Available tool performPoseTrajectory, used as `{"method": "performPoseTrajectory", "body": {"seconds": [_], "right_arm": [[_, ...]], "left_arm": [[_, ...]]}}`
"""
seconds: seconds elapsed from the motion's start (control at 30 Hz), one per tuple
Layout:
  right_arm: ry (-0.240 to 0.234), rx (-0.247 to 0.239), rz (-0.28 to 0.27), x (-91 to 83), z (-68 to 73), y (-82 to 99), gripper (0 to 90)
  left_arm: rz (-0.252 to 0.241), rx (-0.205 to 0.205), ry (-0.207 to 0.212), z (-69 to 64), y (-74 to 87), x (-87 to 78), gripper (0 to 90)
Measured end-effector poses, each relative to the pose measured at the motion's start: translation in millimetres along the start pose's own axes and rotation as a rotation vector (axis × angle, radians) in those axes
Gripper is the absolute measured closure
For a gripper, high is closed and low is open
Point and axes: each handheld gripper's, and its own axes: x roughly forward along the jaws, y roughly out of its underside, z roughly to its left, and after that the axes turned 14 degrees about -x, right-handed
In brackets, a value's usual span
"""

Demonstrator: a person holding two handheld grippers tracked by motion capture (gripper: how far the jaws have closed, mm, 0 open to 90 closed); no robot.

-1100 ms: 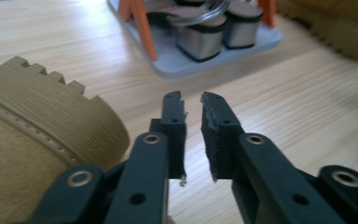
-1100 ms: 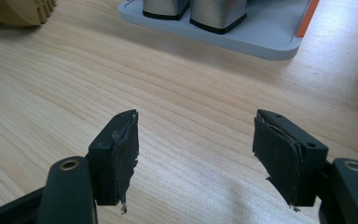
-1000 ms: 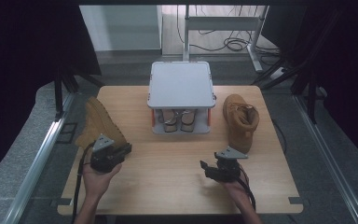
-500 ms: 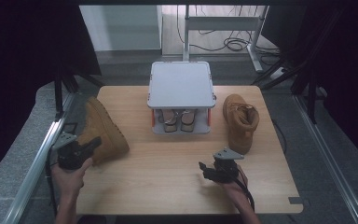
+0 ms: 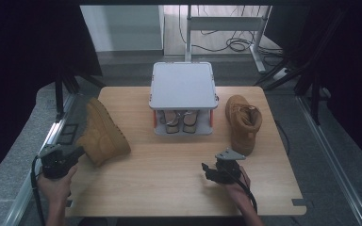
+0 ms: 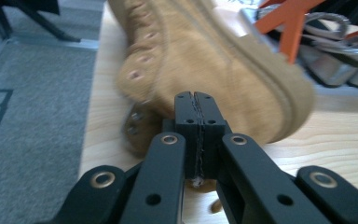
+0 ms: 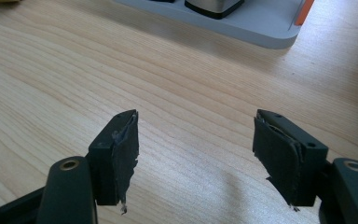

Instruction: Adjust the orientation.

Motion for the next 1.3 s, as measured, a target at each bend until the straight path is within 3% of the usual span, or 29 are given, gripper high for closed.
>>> {"method": "performPoseTrajectory", "body": {"seconds": [0.33,0.73,1.3], "right_arm": [[0.01,-0.007,0.022,3.7,0.8,1.5,31.3],[0.018,-0.013,0.037,5.9,0.2,3.4,31.2],[0.018,-0.017,0.039,6.1,2.1,2.9,30.9]], "left_arm": [[0.06,-0.021,-0.031,17.8,8.5,19.7,89.4],[0.063,-0.013,-0.019,19.1,10.1,25.2,89.4],[0.067,0.015,-0.01,6.8,2.1,26.4,89.5]]}}
